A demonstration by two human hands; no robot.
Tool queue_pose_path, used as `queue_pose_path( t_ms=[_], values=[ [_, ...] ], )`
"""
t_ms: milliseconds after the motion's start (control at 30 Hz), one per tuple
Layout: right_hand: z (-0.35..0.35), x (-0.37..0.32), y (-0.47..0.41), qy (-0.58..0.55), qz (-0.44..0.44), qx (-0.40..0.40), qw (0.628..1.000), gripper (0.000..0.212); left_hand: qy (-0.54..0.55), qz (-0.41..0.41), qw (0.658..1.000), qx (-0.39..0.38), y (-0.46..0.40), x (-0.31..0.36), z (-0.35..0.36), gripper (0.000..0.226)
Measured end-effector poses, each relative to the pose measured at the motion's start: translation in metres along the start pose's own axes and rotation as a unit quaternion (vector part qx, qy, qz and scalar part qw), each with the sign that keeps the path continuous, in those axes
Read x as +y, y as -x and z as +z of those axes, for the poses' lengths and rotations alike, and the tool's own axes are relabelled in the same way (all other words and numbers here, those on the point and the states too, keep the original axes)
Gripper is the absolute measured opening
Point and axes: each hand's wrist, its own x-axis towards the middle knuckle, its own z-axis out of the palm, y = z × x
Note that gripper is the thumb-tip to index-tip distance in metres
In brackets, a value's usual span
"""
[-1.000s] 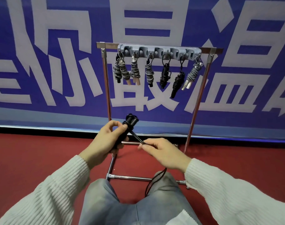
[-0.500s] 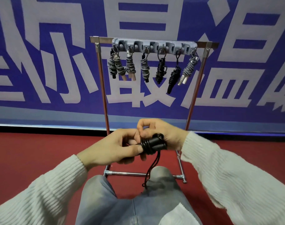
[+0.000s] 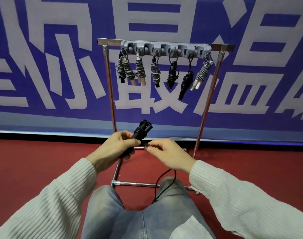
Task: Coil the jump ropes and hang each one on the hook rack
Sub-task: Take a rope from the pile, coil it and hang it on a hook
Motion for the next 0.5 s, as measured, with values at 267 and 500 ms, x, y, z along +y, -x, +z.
queue_pose_path(
  t_ms=[267,500],
  values=[
    [-0.005,-0.003,-0.011,0.152,-0.012,-0.019,0.988,0.031,-0.479,0.129,0.864,0.086,0.001,-0.033,0.027,0.022],
    [-0.019,-0.010,-0.012,0.283,-0.068,-0.070,0.954,0.023,-0.535,0.050,0.838,0.099,-0.019,-0.044,0.020,0.025]
  ],
)
